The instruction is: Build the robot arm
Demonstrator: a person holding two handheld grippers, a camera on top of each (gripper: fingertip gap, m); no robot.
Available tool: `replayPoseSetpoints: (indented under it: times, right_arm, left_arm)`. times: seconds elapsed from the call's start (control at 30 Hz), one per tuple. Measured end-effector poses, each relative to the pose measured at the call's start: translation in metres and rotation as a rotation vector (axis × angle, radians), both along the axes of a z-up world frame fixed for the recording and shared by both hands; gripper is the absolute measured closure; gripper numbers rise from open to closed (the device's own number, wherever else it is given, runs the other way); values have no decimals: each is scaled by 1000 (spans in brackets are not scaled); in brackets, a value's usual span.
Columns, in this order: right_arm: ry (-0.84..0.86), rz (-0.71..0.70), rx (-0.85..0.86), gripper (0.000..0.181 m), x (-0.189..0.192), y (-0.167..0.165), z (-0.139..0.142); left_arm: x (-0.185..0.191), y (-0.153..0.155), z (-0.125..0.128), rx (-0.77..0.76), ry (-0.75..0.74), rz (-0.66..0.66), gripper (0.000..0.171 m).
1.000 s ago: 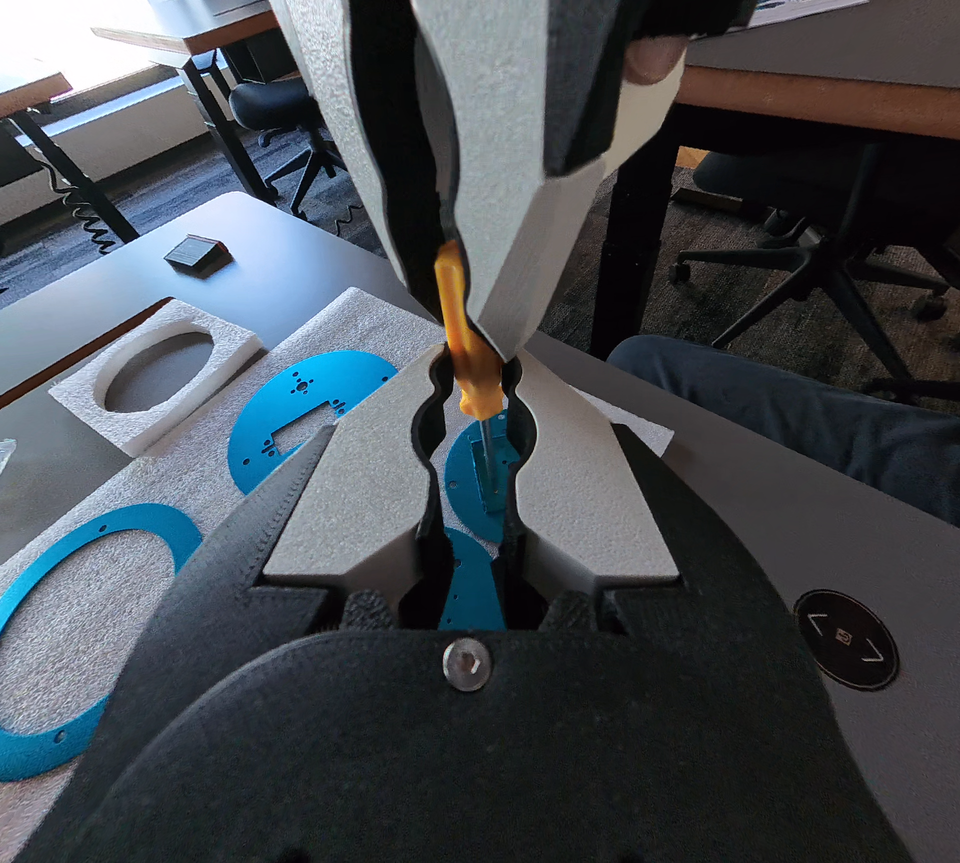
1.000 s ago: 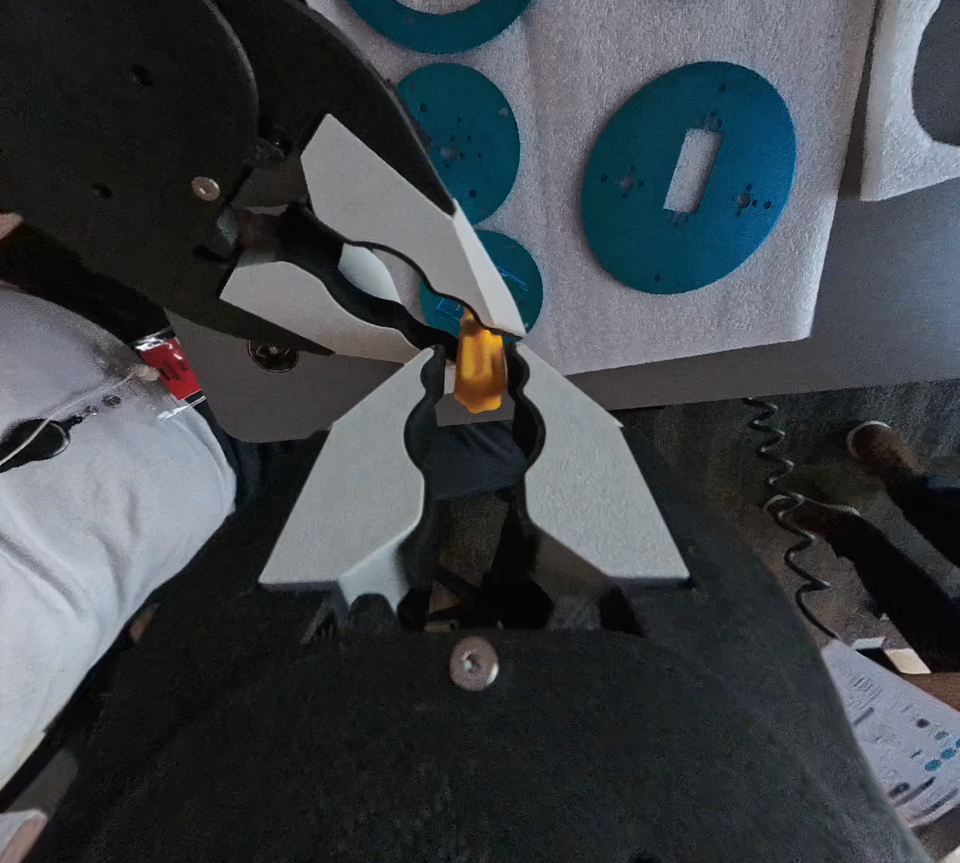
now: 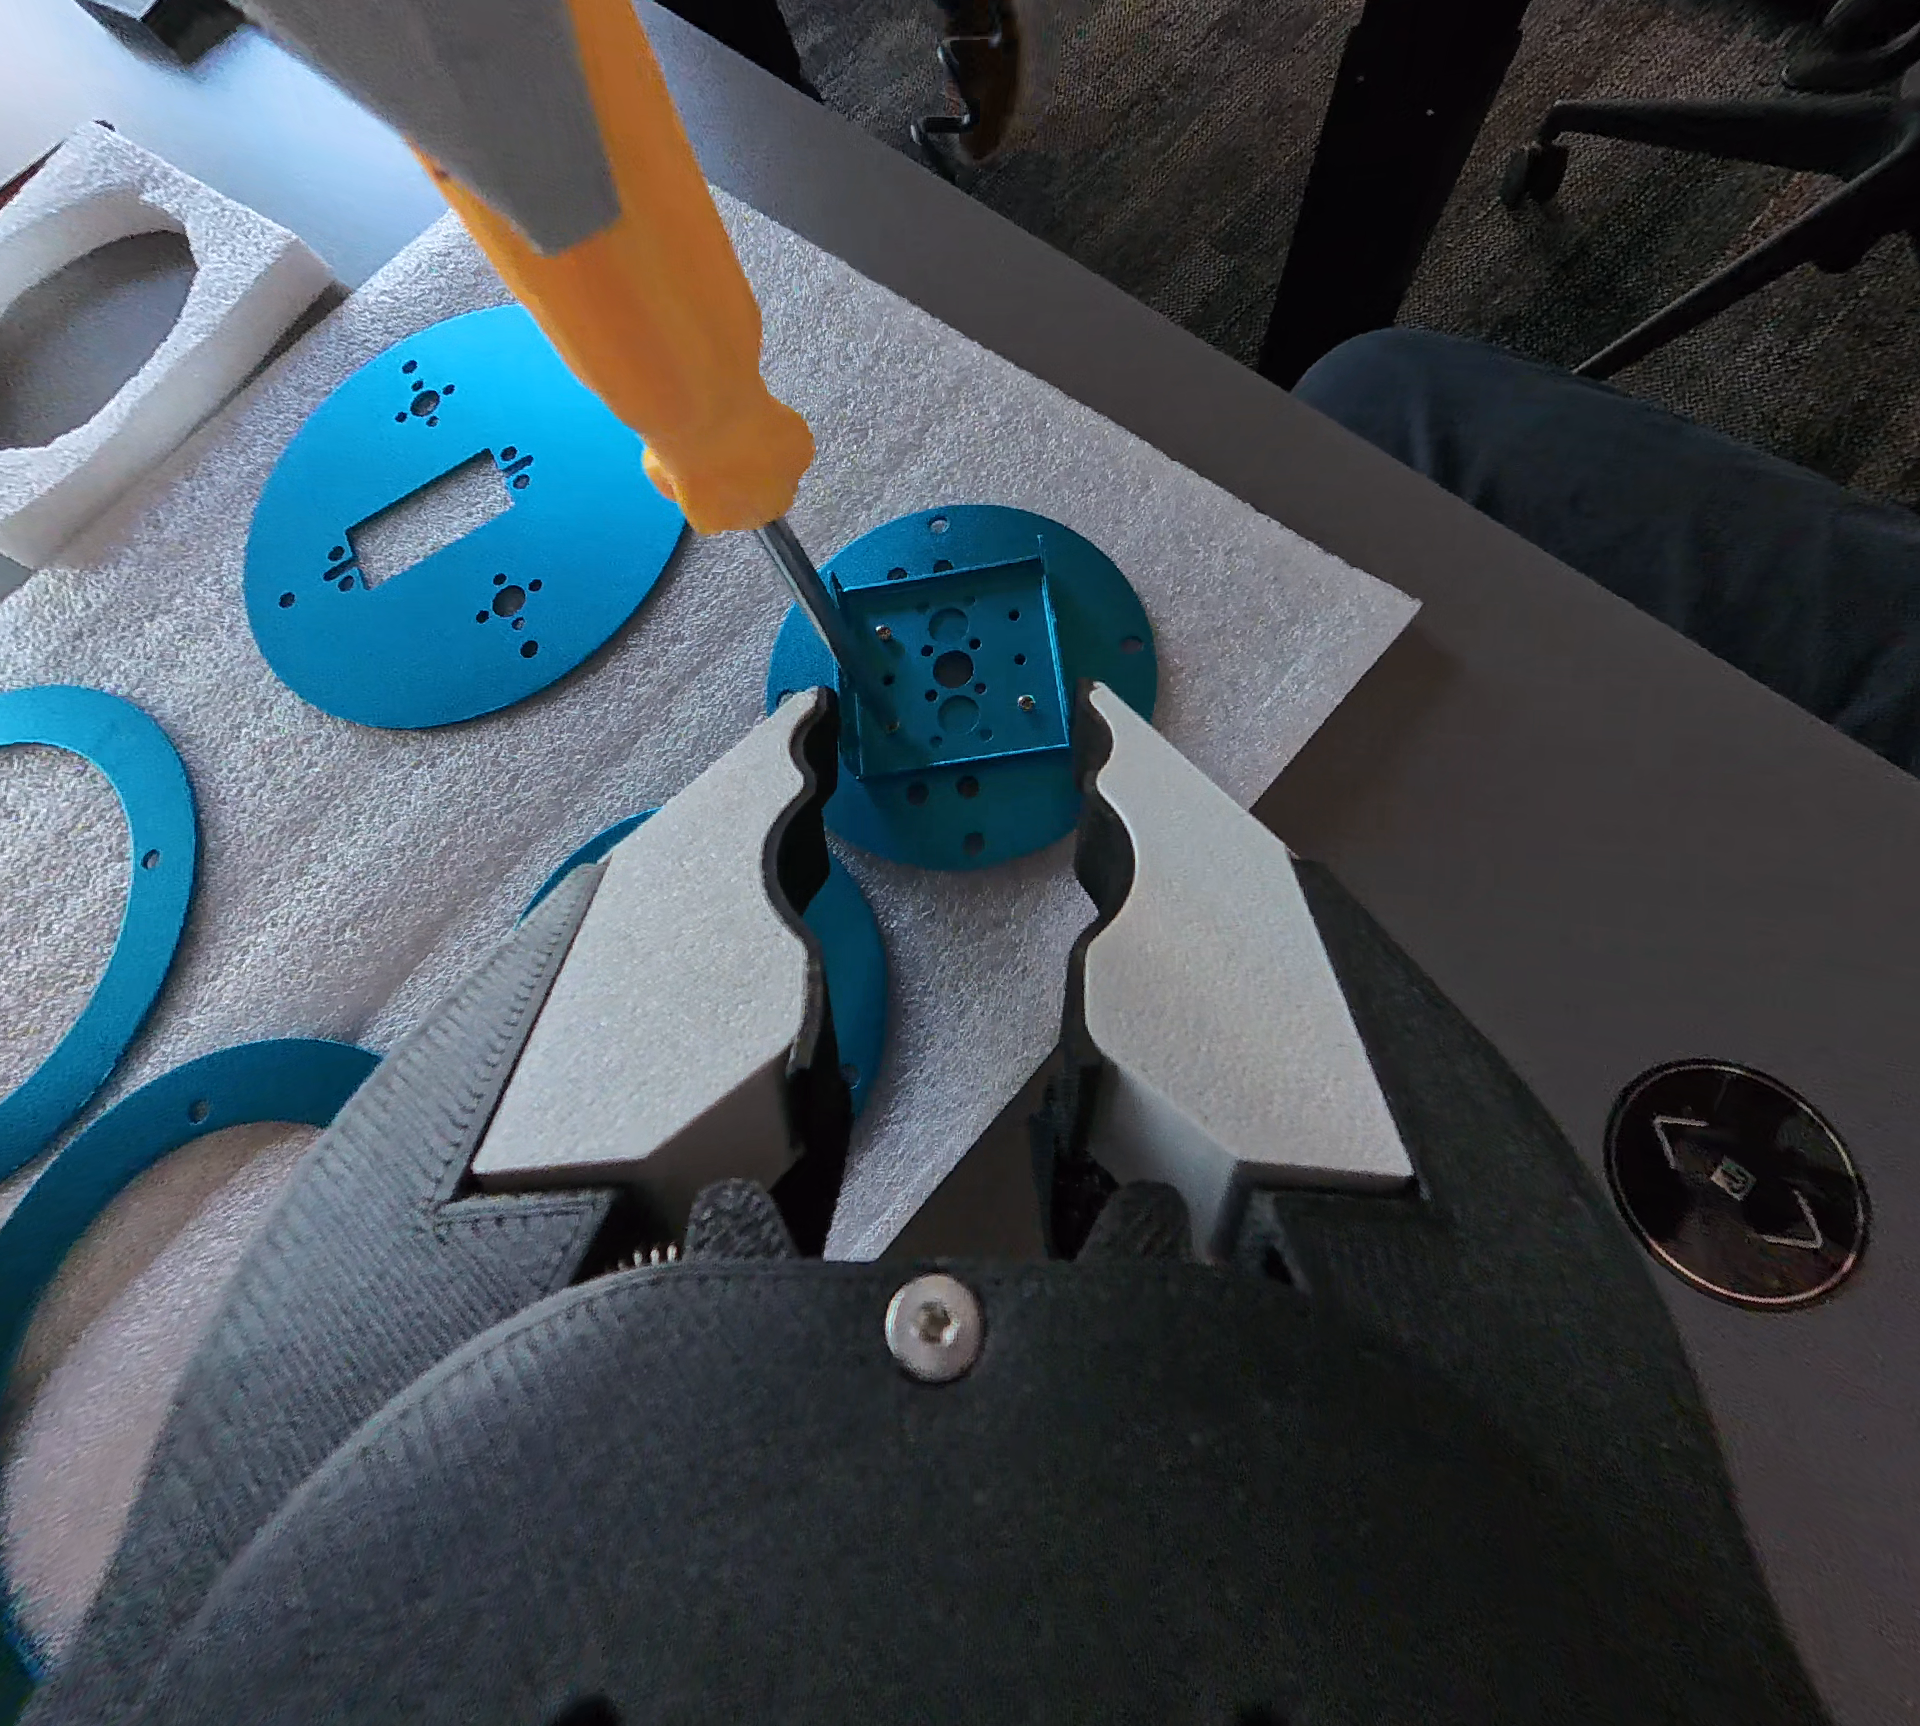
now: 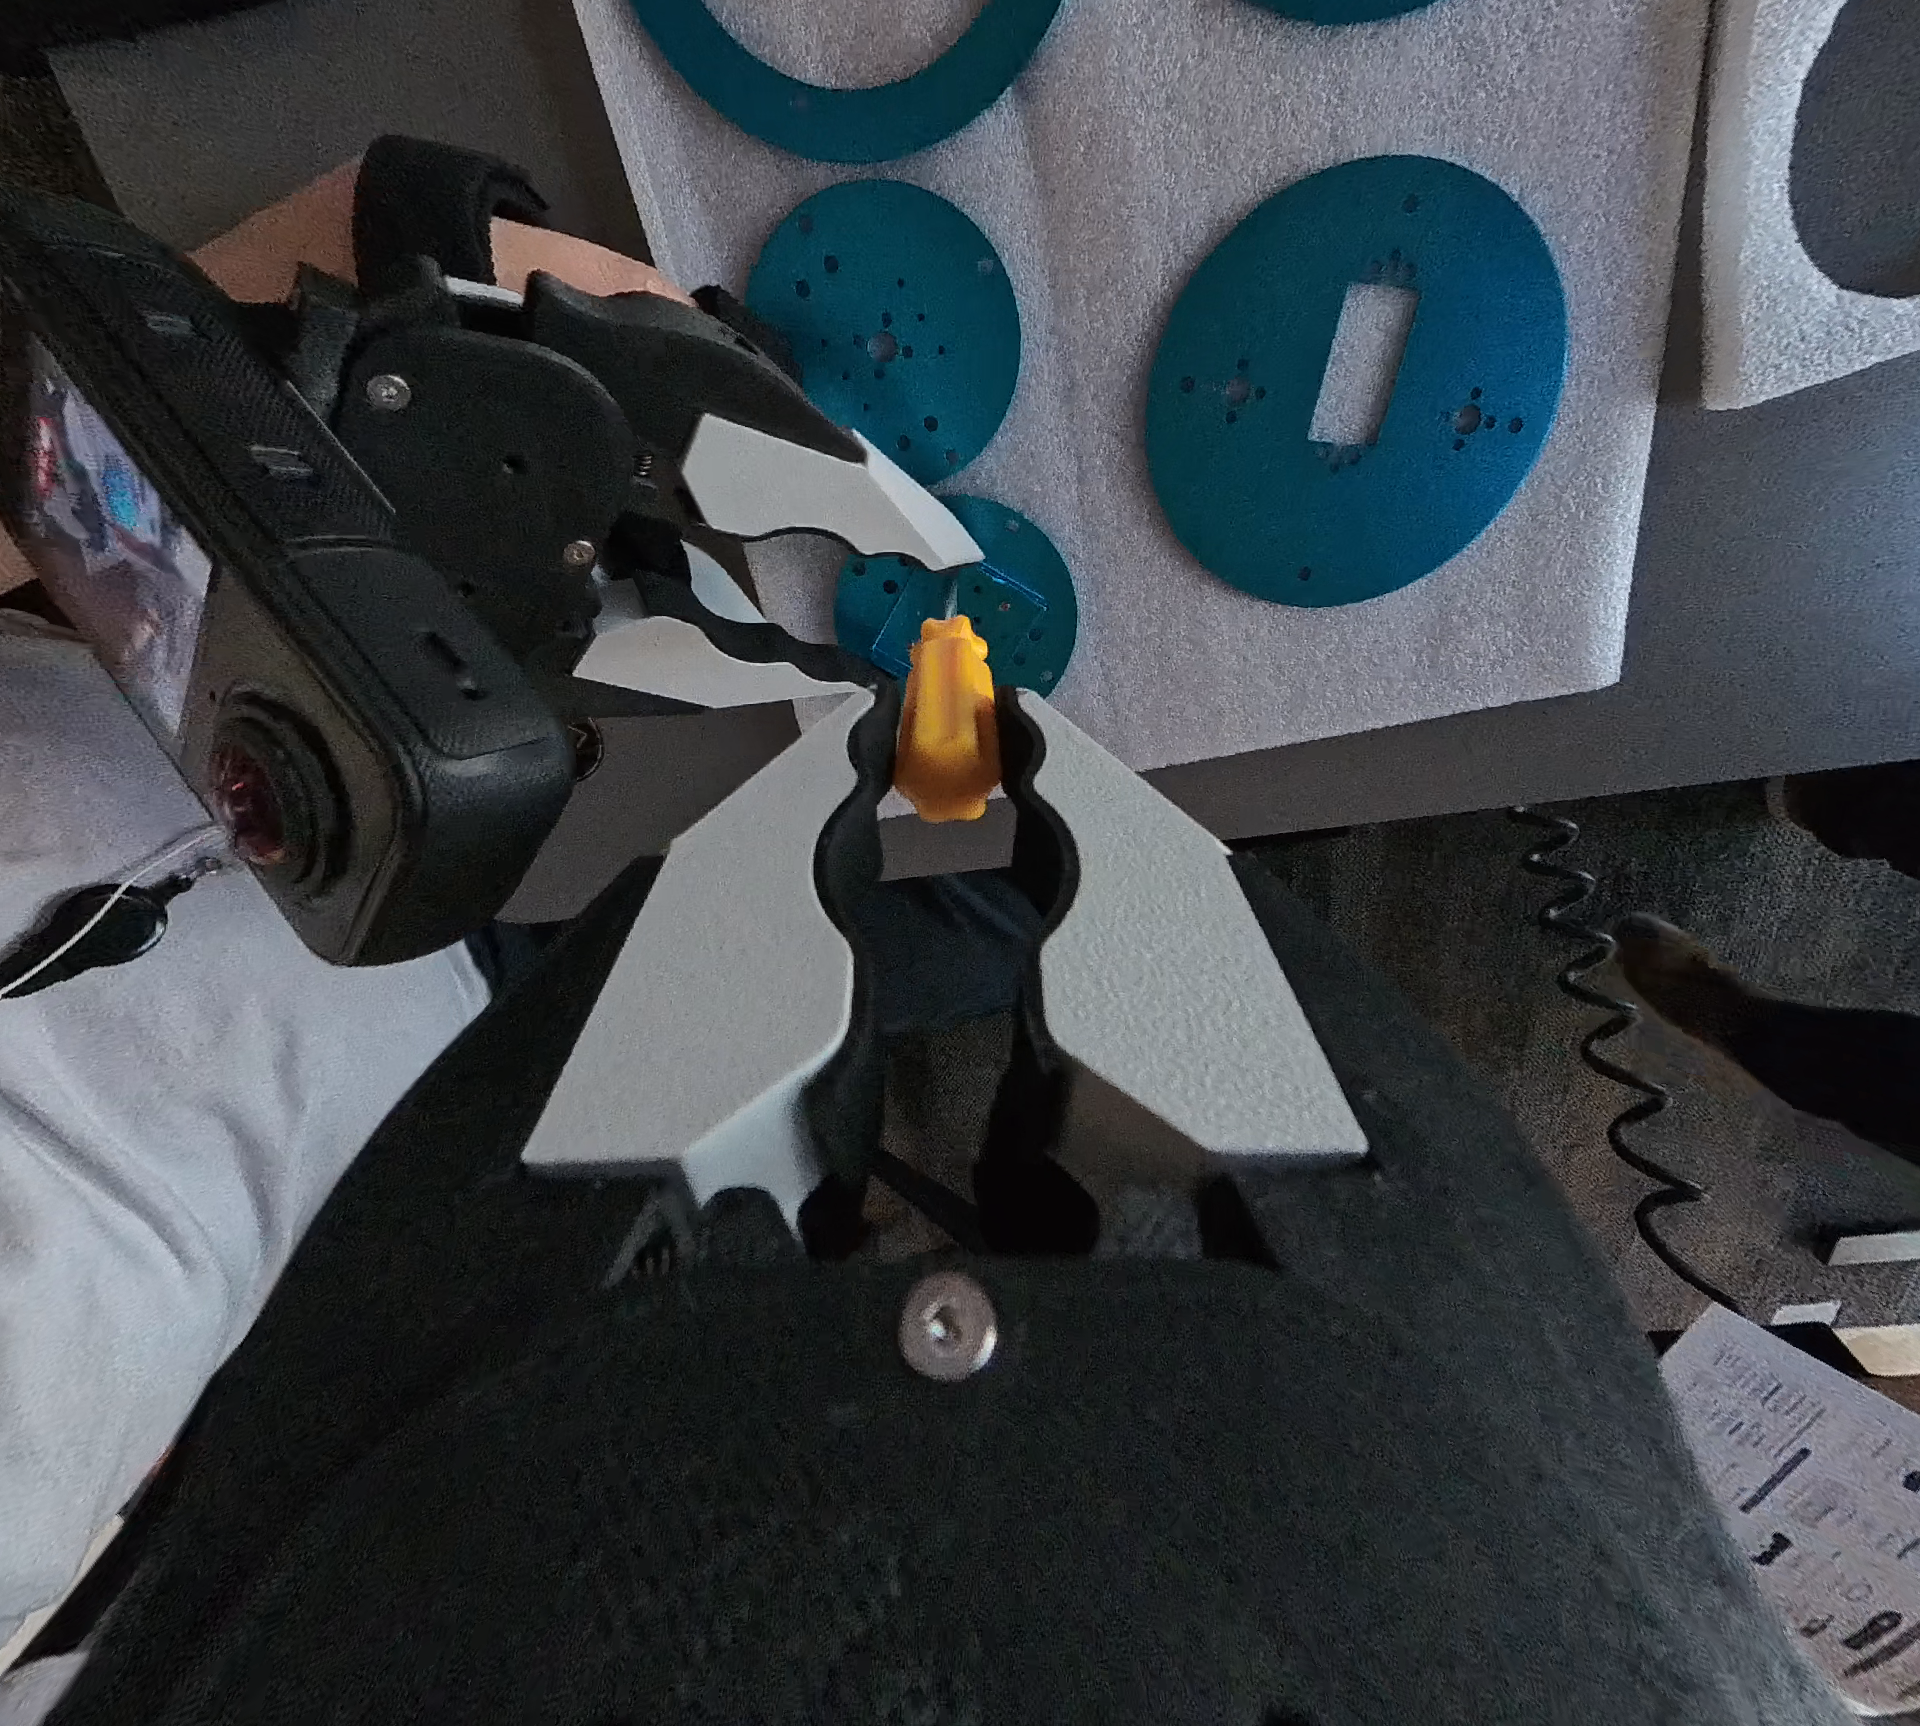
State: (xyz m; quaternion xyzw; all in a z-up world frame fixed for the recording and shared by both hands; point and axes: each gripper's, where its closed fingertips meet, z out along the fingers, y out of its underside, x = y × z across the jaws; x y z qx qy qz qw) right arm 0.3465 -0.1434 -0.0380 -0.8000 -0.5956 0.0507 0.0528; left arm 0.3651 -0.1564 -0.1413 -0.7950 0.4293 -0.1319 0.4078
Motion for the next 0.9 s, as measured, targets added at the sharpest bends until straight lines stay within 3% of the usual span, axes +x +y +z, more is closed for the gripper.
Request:
replayPoseSetpoints:
  times: [0.6, 0.67, 0.8, 0.9]
  right_arm:
    - [19, 14, 1, 162, 4, -2, 15]
    - [35, 10, 1, 162, 6, -1, 18]
    - [143, -21, -51, 163, 9, -1, 30]
    - [223, -46, -93, 163, 17, -1, 38]
  left_arm:
    - [0, 0, -1, -4, -14, -4, 127]
    - [-1, 1, -3, -5, -19, 4, 119]
    - [-2, -5, 13, 2, -158, 5, 110]
    - [-15, -13, 27, 25, -214, -1, 121]
